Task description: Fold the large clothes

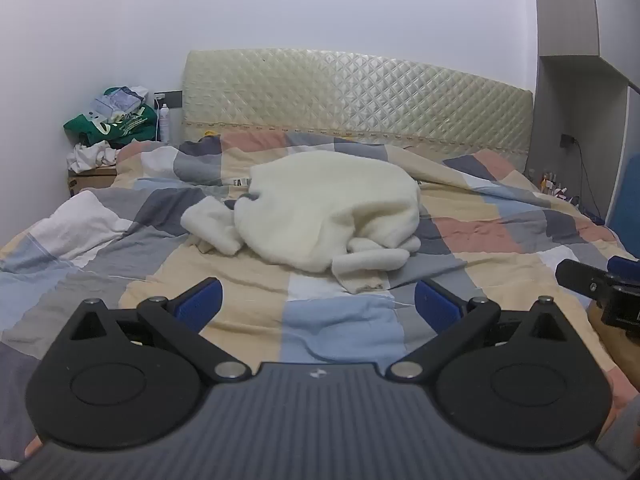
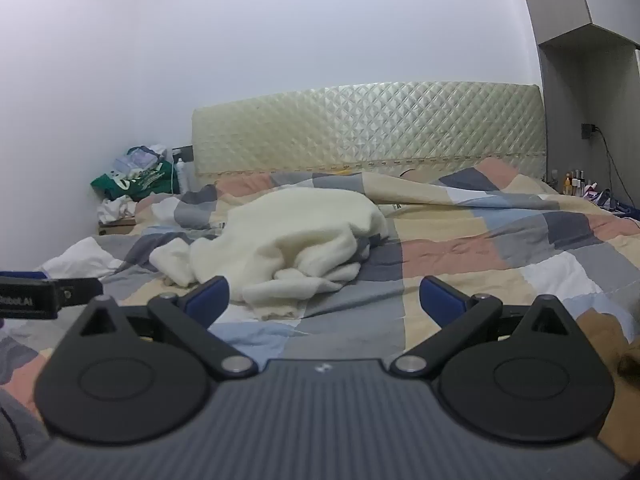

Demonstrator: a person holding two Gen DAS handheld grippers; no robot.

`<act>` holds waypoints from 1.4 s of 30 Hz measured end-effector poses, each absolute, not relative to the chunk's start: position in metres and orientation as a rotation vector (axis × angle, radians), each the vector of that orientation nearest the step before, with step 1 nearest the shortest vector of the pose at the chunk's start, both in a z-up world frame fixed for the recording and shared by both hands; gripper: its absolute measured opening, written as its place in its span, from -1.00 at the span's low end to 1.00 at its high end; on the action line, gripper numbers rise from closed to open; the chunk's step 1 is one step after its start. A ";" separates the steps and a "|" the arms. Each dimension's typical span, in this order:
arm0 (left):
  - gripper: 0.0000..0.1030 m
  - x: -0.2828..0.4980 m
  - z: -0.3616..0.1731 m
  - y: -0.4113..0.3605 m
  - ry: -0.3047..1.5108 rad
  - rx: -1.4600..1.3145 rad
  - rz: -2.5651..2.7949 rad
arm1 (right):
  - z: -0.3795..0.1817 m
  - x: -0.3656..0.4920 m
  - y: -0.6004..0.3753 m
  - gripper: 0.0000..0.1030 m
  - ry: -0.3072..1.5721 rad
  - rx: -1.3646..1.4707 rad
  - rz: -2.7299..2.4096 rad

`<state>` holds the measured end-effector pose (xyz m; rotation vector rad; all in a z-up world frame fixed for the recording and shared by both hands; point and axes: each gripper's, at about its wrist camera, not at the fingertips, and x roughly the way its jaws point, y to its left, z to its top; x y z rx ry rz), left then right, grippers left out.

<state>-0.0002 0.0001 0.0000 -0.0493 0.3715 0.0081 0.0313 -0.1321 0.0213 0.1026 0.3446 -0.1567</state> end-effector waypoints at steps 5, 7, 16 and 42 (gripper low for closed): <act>1.00 0.000 0.000 0.000 0.375 -0.050 0.009 | 0.024 0.035 -0.133 1.00 0.358 0.081 -0.160; 1.00 0.000 0.000 0.000 0.374 -0.051 0.008 | 0.024 0.037 -0.135 1.00 0.358 0.084 -0.160; 1.00 0.000 0.000 0.000 0.373 -0.050 0.007 | 0.018 0.036 -0.129 1.00 0.356 0.086 -0.148; 1.00 -0.001 -0.004 -0.002 0.377 -0.055 0.009 | 0.015 0.037 -0.127 1.00 0.374 0.094 -0.139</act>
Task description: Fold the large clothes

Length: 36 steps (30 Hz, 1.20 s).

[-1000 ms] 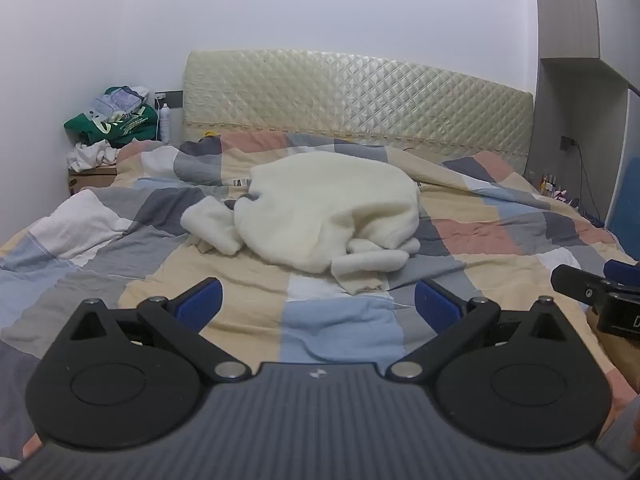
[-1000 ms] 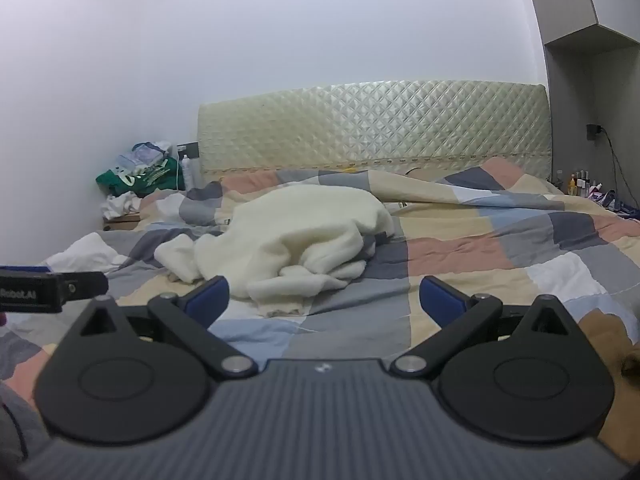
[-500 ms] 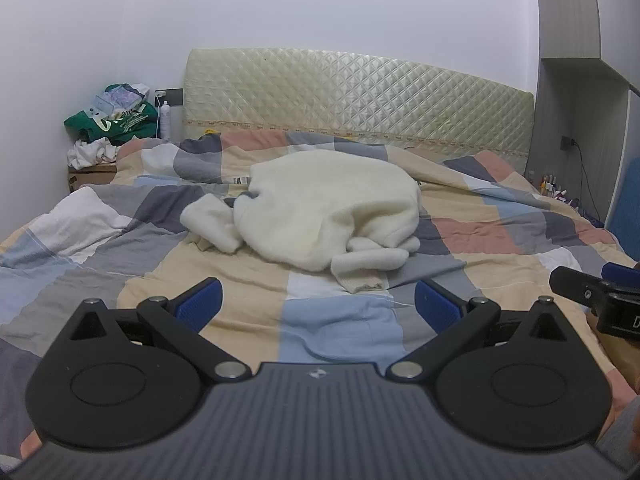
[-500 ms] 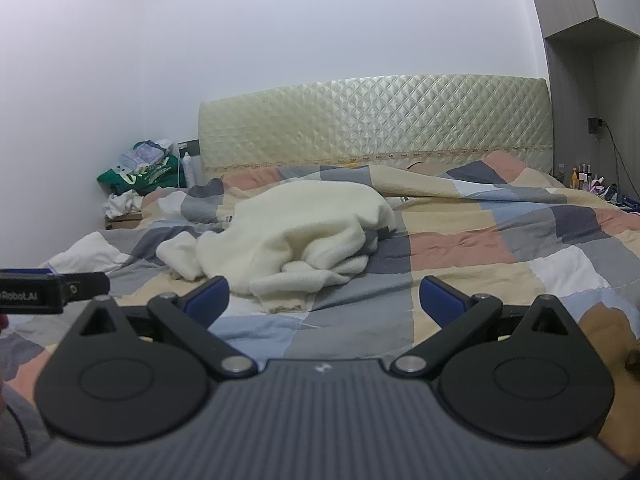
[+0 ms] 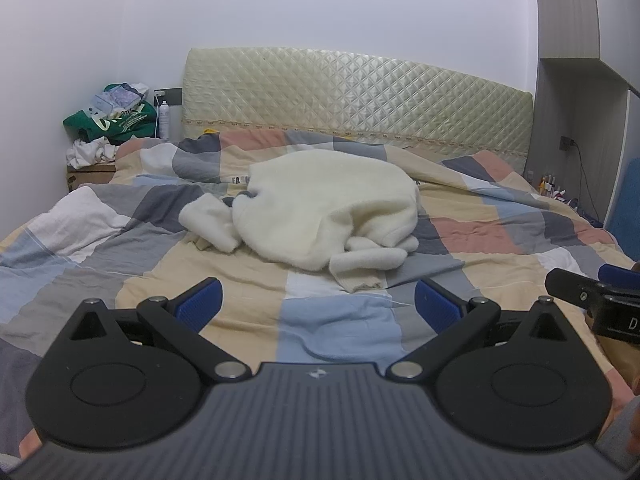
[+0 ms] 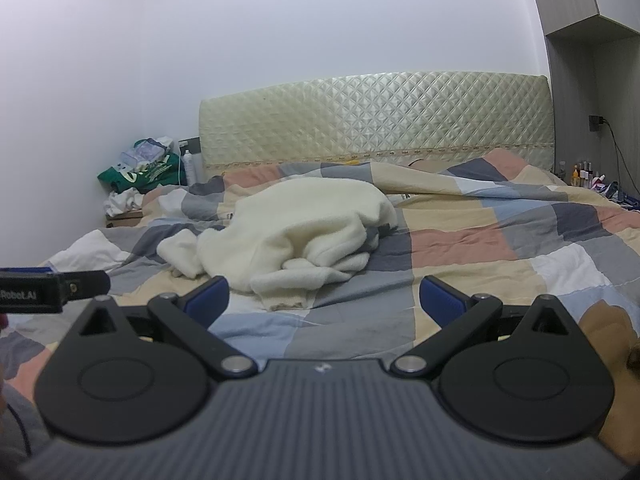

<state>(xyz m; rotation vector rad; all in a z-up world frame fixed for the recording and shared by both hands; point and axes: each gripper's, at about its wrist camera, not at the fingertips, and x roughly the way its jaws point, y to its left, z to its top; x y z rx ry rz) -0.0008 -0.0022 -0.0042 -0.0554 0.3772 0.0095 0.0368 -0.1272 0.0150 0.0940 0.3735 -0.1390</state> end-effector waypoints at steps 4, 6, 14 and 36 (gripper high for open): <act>1.00 -0.002 -0.004 -0.001 0.376 -0.057 0.008 | 0.015 0.038 -0.130 1.00 0.376 0.098 -0.135; 1.00 -0.002 -0.004 -0.001 0.377 -0.055 0.008 | 0.012 0.038 -0.130 1.00 0.379 0.098 -0.135; 1.00 -0.002 -0.003 0.000 0.376 -0.058 0.008 | 0.010 0.038 -0.129 1.00 0.383 0.097 -0.134; 1.00 0.002 -0.005 -0.003 0.378 -0.065 -0.005 | 0.009 0.038 -0.129 1.00 0.391 0.098 -0.140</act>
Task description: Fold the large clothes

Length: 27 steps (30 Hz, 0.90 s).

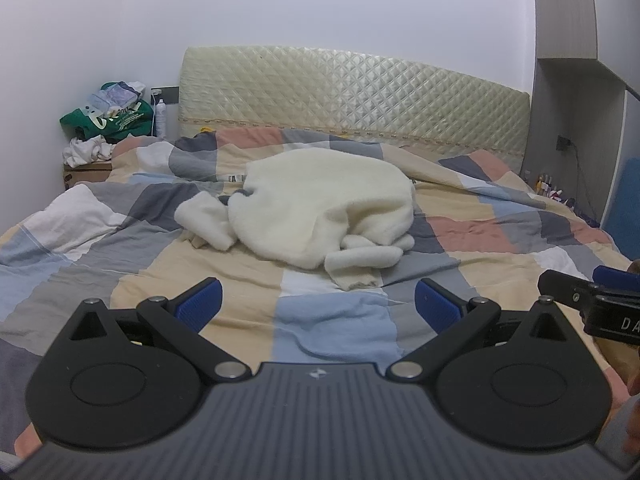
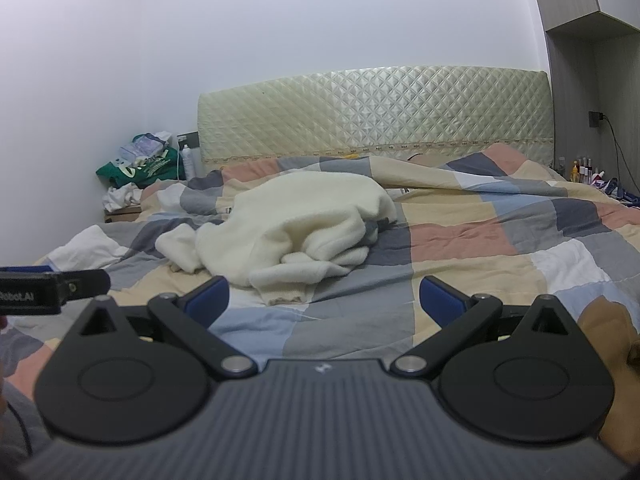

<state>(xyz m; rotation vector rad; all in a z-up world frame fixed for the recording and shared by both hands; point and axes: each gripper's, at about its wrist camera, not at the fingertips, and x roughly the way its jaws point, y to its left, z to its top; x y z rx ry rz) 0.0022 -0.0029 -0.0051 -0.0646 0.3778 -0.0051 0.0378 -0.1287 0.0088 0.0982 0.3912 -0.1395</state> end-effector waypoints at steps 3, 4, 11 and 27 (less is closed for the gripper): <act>1.00 0.001 -0.005 -0.004 0.378 -0.066 -0.006 | 0.009 0.038 -0.128 1.00 0.391 0.100 -0.139; 1.00 0.001 -0.005 -0.004 0.378 -0.065 -0.006 | 0.009 0.038 -0.128 1.00 0.391 0.098 -0.140; 1.00 0.003 -0.006 -0.003 0.381 -0.066 -0.008 | 0.010 0.039 -0.128 1.00 0.394 0.101 -0.142; 1.00 0.007 -0.008 -0.001 0.393 -0.084 -0.030 | 0.007 0.039 -0.128 1.00 0.404 0.107 -0.144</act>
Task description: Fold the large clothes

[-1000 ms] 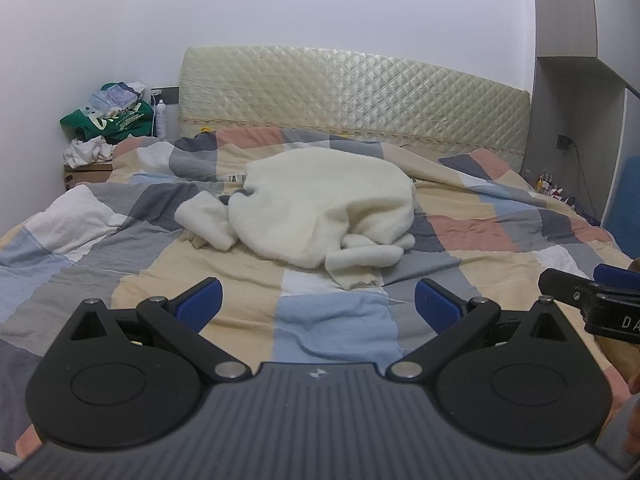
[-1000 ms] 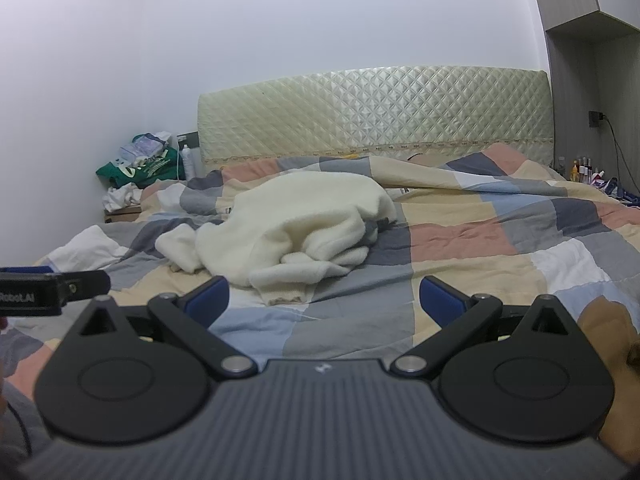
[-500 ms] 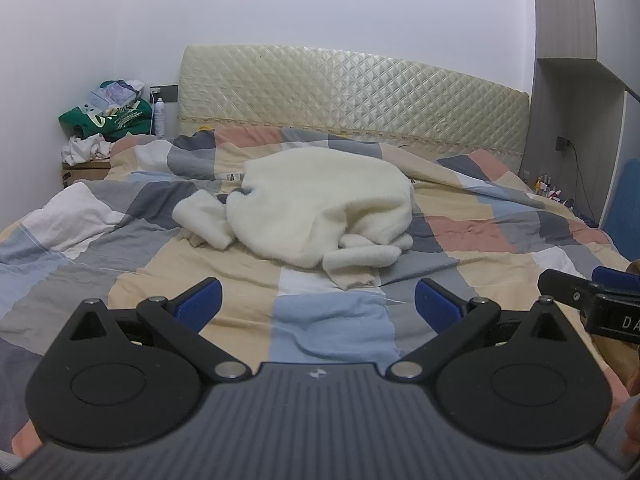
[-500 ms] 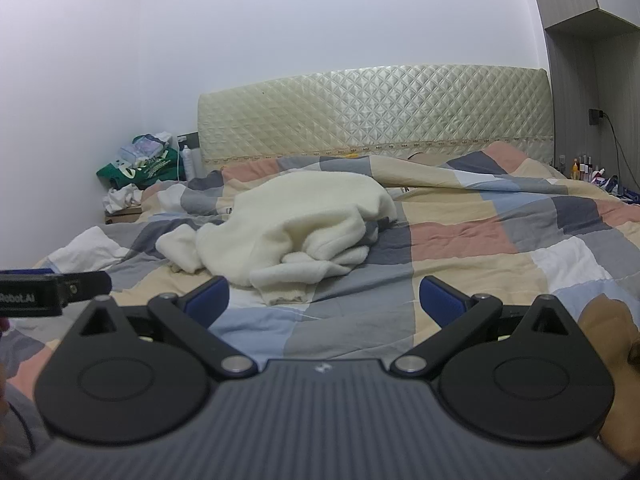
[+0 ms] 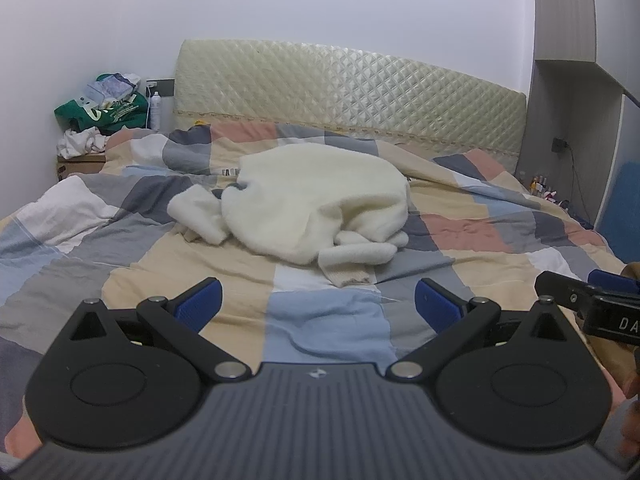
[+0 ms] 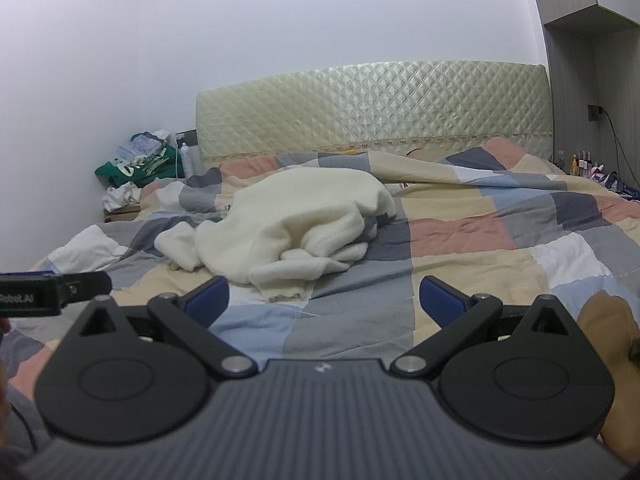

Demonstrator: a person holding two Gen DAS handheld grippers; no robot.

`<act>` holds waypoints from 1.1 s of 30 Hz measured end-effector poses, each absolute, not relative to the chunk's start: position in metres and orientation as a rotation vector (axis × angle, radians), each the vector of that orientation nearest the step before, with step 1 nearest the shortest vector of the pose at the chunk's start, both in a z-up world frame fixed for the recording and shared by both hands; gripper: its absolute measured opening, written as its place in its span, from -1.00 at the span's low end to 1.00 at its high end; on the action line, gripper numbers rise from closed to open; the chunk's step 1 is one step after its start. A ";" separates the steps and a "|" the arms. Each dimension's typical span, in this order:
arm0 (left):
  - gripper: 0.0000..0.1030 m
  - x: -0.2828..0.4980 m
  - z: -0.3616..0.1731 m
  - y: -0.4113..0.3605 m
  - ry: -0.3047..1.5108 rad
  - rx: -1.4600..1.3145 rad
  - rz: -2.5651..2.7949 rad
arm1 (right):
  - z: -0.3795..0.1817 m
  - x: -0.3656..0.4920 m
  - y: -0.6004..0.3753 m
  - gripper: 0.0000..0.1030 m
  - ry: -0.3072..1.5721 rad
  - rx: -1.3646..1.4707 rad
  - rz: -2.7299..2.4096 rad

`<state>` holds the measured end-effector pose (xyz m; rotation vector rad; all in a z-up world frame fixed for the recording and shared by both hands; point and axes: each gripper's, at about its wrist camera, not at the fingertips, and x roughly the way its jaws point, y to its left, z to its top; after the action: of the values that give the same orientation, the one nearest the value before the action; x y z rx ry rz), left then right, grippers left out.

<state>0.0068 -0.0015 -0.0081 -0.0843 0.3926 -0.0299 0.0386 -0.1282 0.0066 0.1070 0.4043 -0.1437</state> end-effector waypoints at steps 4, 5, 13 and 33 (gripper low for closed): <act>1.00 0.011 -0.007 -0.001 0.408 -0.081 -0.035 | 0.007 0.040 -0.130 1.00 0.417 0.120 -0.147; 1.00 0.011 -0.007 -0.001 0.407 -0.079 -0.037 | 0.008 0.040 -0.131 1.00 0.421 0.125 -0.148; 1.00 0.033 0.011 -0.007 0.394 -0.032 -0.039 | 0.025 0.062 -0.140 1.00 0.448 0.152 -0.137; 1.00 0.202 0.026 0.049 0.483 -0.136 0.015 | 0.032 0.209 -0.180 1.00 0.560 0.308 -0.105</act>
<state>0.2024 0.0486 0.0255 -0.1360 0.4825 0.0152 0.2092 -0.1795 0.0325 0.3084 0.5602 -0.1051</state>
